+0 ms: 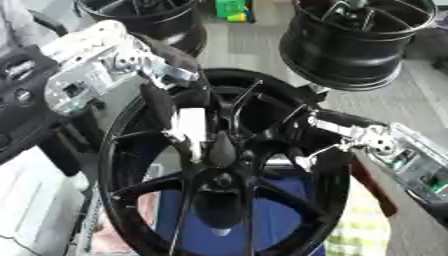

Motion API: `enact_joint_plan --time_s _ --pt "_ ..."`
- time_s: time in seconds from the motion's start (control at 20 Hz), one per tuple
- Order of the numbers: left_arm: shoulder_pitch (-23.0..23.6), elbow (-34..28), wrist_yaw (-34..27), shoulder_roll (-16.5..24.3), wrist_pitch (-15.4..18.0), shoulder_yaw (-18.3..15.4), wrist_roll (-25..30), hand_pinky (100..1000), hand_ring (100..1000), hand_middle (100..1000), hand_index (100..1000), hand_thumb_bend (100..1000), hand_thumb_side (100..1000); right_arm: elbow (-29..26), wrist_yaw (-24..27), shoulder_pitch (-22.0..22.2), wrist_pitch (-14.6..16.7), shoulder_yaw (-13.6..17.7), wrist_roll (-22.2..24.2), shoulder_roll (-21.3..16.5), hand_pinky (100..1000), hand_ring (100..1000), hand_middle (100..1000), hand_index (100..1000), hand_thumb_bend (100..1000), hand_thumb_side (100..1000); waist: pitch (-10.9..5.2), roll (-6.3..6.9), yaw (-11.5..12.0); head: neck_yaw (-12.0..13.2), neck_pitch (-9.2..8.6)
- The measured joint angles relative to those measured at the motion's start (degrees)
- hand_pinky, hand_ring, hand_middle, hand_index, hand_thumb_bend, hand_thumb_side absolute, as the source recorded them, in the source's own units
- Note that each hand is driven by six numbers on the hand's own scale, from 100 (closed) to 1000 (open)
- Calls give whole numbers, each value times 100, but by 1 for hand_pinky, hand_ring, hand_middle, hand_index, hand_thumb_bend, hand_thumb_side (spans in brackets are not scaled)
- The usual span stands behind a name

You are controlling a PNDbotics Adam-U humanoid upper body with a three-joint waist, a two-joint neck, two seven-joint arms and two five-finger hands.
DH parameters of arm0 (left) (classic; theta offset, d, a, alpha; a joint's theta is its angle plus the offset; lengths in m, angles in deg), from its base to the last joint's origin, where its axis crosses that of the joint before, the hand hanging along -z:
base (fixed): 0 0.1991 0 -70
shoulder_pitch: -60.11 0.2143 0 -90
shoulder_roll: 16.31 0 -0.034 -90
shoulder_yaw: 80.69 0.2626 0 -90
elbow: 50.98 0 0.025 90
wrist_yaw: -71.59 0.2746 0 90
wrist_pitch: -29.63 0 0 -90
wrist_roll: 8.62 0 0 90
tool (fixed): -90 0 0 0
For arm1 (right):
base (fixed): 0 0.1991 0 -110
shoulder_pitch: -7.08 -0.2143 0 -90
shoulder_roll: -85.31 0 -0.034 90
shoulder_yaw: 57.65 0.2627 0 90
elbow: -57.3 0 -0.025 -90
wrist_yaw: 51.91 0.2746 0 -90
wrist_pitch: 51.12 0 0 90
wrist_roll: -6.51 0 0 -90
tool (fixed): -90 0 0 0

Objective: Pull the pin out of the wheel hub.

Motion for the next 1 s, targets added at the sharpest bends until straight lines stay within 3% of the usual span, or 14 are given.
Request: enact_joint_plan --time_s 0.3,0.7,1.0 --pt "-11 -3 -19 -49 -116 0 -11 855 781 615 753 599 423 -2 0 -3 -11 2 -11 4 802 696 614 710 100 199 8 -1 -2 6 0" --pt "-11 29 49 -83 -162 1 -14 840 762 587 726 522 312 -9 0 -3 -14 3 -14 6 802 696 614 710 100 202 10 -2 -7 9 0" --pt "-11 35 1 -108 -278 1 -26 830 746 572 724 495 346 -20 0 0 -16 3 -16 13 802 696 614 710 100 199 12 -2 -17 12 -1"
